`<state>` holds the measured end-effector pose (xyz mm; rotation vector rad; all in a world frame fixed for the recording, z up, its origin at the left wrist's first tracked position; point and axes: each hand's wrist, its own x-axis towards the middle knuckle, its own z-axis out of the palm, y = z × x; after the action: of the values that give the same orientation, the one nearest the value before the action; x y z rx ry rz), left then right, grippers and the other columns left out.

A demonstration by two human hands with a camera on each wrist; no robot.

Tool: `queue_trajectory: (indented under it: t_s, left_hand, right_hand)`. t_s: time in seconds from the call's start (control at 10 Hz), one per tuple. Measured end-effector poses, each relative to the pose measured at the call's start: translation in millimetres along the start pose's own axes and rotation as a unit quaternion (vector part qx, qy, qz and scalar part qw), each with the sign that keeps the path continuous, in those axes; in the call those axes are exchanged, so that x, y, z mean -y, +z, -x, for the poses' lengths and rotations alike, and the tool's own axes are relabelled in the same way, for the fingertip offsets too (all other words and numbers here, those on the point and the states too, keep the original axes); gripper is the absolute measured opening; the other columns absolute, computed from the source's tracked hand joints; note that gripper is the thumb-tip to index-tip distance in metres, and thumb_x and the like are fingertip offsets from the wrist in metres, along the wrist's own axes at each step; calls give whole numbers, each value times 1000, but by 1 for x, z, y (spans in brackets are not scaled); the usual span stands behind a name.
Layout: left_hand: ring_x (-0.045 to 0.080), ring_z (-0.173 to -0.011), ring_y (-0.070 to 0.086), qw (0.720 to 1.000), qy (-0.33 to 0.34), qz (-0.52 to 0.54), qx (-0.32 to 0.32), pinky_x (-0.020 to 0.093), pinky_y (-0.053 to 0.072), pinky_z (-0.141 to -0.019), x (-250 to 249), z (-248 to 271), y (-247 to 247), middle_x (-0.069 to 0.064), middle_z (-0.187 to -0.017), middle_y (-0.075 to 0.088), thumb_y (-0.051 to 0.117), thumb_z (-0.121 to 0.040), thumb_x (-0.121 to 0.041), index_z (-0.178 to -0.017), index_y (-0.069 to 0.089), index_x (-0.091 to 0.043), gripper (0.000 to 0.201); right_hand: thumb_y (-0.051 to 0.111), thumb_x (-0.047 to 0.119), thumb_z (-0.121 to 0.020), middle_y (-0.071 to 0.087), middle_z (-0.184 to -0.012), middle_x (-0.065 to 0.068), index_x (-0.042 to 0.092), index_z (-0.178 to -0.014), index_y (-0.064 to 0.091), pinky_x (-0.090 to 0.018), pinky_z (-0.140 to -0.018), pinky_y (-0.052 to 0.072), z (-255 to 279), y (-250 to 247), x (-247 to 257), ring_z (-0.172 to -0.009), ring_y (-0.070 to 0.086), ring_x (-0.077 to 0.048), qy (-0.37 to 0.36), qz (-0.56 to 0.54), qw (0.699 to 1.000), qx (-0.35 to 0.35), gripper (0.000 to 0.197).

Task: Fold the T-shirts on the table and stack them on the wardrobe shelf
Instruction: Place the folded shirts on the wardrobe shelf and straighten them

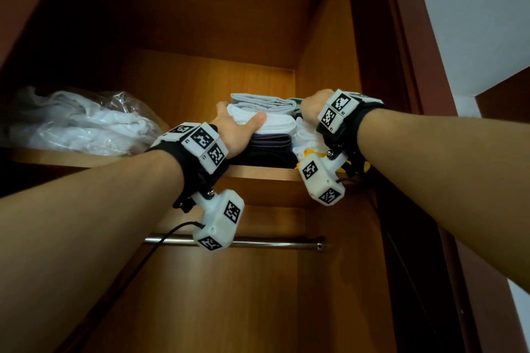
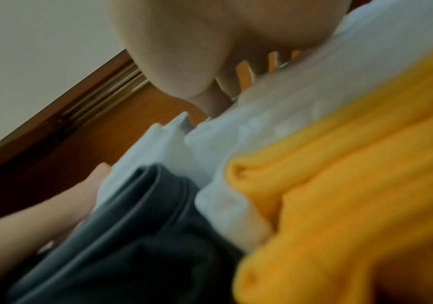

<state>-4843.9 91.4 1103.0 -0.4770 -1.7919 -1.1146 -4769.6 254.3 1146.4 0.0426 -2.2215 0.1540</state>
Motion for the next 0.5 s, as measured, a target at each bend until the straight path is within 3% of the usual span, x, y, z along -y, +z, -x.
queue_trajectory:
  t_s: [0.1, 0.2, 0.3, 0.4, 0.5]
  left_hand:
    - [33, -118, 55, 1000, -5, 0, 0, 37, 43, -102, -1, 1, 0, 11, -132, 55, 57, -87, -60, -145, 27, -17, 78]
    - [33, -118, 55, 1000, -6, 4, -10, 37, 43, -102, 0, 1, 1, 11, -131, 56, 57, -87, -60, -144, 30, -17, 77]
    - [34, -118, 55, 1000, -7, -3, -14, 39, 42, -103, 2, -1, 2, 12, -131, 56, 56, -86, -63, -144, 29, -17, 79]
    - [34, -118, 54, 1000, -10, -6, -19, 40, 42, -103, 2, -2, 2, 12, -132, 56, 54, -86, -64, -145, 28, -17, 80]
    - [35, -117, 55, 1000, -13, -13, -18, 42, 42, -103, 3, -3, 2, 13, -131, 56, 52, -87, -65, -145, 27, -16, 80]
  right_hand:
    - [42, 12, -100, 55, -123, -15, 1, -132, 49, -12, -51, 40, -6, -3, 6, -96, 45, -22, -36, 129, 990, 50, 35]
    - [48, 10, -95, 51, -73, -5, 3, -87, 55, -21, -72, 50, -25, 9, 3, -73, 51, -23, 84, 31, 996, 27, 13]
    - [50, 18, -90, 55, -73, -5, 11, -72, 53, -38, -81, 56, -45, 24, -9, -71, 59, -25, 36, 92, 995, 4, 20]
    - [50, 18, -90, 68, -90, 1, 16, -83, 60, -23, -60, 49, -42, 25, -12, -82, 68, -17, 48, 148, 987, -46, 12]
    - [50, 14, -90, 68, -94, 5, 20, -97, 66, -23, -46, 34, -33, 23, -2, -84, 66, -14, 62, 185, 981, -24, 18]
